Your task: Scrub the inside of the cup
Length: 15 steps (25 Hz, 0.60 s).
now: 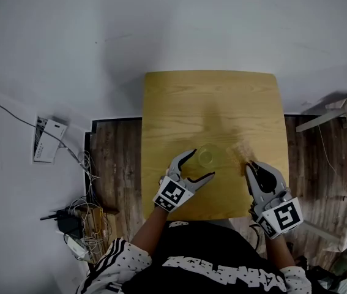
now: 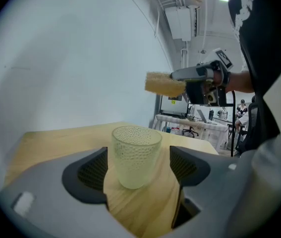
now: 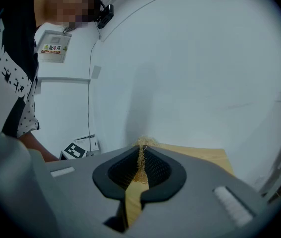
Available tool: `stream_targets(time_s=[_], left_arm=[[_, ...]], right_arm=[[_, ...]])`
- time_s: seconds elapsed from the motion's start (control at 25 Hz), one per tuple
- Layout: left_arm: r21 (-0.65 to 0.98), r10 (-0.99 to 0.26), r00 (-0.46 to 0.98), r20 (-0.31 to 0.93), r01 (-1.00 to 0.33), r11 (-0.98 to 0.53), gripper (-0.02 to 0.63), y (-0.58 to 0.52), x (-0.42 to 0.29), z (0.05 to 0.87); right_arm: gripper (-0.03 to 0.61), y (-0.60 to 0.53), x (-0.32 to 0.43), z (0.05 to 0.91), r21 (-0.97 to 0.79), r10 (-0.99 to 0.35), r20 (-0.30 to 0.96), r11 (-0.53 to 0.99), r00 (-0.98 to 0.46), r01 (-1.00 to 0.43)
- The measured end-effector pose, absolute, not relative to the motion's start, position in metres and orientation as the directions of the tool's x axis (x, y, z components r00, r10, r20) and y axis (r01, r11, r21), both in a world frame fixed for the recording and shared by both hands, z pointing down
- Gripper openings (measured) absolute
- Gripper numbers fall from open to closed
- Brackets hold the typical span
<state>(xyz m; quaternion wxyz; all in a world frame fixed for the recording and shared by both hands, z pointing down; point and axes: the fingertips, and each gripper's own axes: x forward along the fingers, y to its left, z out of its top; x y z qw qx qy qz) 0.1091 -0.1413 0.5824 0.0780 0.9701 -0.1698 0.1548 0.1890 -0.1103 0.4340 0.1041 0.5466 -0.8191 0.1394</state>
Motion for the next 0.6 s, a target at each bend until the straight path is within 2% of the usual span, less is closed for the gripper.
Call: stream_targets(time_s=[0.6], left_arm=[[0.098,-0.264,0.886,0.382,-0.322,-0.942,0.380,-0.150,0.134,0.605]], right_arm=[[0.034,-0.098,0.198,0.434,-0.117,-0.877,0.337,0.324,-0.344,-0.939]])
